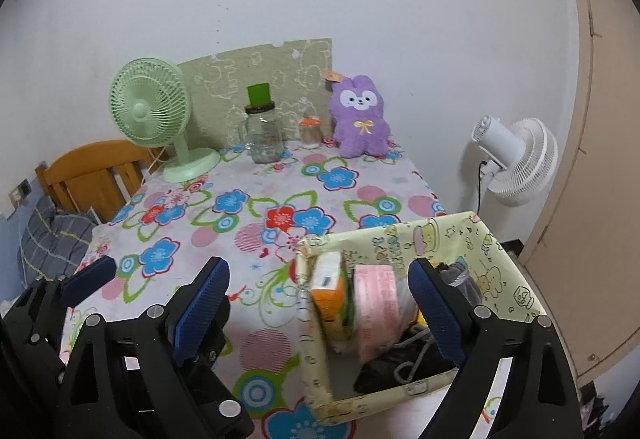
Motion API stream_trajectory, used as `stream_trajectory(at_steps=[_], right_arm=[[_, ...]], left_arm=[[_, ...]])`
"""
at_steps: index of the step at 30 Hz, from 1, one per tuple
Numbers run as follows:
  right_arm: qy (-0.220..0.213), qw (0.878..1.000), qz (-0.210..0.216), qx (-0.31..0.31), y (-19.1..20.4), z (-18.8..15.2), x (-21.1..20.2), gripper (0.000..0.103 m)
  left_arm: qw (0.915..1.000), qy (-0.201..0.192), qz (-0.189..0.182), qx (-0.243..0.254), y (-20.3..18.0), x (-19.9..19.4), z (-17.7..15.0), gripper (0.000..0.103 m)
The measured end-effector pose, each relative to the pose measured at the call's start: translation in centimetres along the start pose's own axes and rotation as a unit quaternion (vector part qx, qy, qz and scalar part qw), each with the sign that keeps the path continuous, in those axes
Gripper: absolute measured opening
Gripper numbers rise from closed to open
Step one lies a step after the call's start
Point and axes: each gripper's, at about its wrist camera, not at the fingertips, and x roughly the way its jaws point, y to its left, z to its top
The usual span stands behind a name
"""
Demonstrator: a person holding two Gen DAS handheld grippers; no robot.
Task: Organize soft objects
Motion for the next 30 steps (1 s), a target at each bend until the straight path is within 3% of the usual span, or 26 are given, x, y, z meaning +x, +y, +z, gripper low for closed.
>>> stream_trajectory(at_steps=[14,30], right_arm=[[-0.032,0.999,0.016,-0.018,2.9,-0.1,-3.0,0.096],[-0.060,0.998,0.015,-0.008,2.7,-0.7,-5.8,0.096]], left_arm=[[0.9979,-0.035,0.048,-0.024,4.9,-3.7,-1.0,0.103],[0.9966,-0.048,0.053,-0.042,6.8,-6.3,-1.7,0.103]])
